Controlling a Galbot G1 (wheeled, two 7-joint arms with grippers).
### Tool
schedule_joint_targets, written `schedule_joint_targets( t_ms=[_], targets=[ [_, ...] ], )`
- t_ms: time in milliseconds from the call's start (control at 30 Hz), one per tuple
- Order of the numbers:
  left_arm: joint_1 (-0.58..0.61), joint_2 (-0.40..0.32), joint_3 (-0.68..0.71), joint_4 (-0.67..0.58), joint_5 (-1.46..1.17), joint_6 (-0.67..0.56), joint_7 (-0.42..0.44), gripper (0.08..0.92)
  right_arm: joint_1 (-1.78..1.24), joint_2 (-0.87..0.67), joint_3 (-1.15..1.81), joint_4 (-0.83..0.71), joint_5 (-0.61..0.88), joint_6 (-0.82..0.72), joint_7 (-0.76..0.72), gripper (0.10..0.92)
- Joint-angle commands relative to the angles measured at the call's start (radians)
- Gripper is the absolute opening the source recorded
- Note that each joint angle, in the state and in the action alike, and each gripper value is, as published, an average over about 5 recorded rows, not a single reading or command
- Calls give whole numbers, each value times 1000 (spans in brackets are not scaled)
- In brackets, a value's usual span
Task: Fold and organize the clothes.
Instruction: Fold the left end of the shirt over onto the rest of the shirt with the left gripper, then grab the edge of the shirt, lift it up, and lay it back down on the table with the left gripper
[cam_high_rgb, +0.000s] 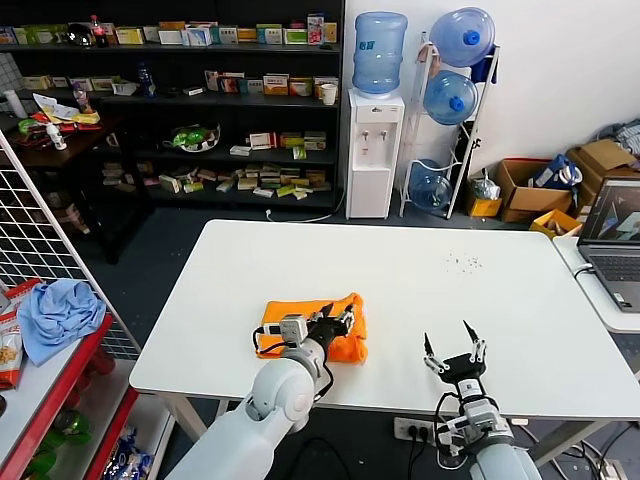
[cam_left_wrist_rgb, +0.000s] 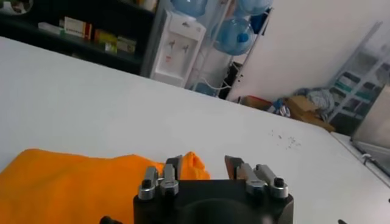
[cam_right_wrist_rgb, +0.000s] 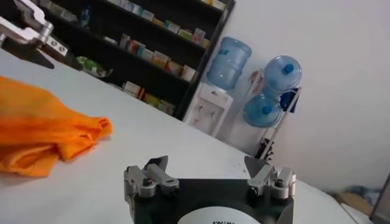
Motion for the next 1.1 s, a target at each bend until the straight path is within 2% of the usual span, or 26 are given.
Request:
schedule_joint_targets(
  t_ms=[33,167,300,600,800,1100],
  targets=[
    [35,168,-94,-108,-28,-69,32,624,13,-23,-14,-2,48,-21,-9,823],
    [73,264,-141,-92,-20,-48,45,736,28,-38,-11,-10,97,-28,-24,823],
    [89,294,-178,-27,-30,-19,77,812,35,-56,-14,-5,148,-36,-45,823],
    [46,332,-210,140,-82,127,267,823,8,-100,9,20,221,-38,-89,823],
    [19,319,-222,199,-111,181,387,823,-11,-109,29,20,237,-35,-102,823],
    [3,301,-217,217,-149,216,438,823,-19,-108,41,19,239,-36,-106,823]
  ],
)
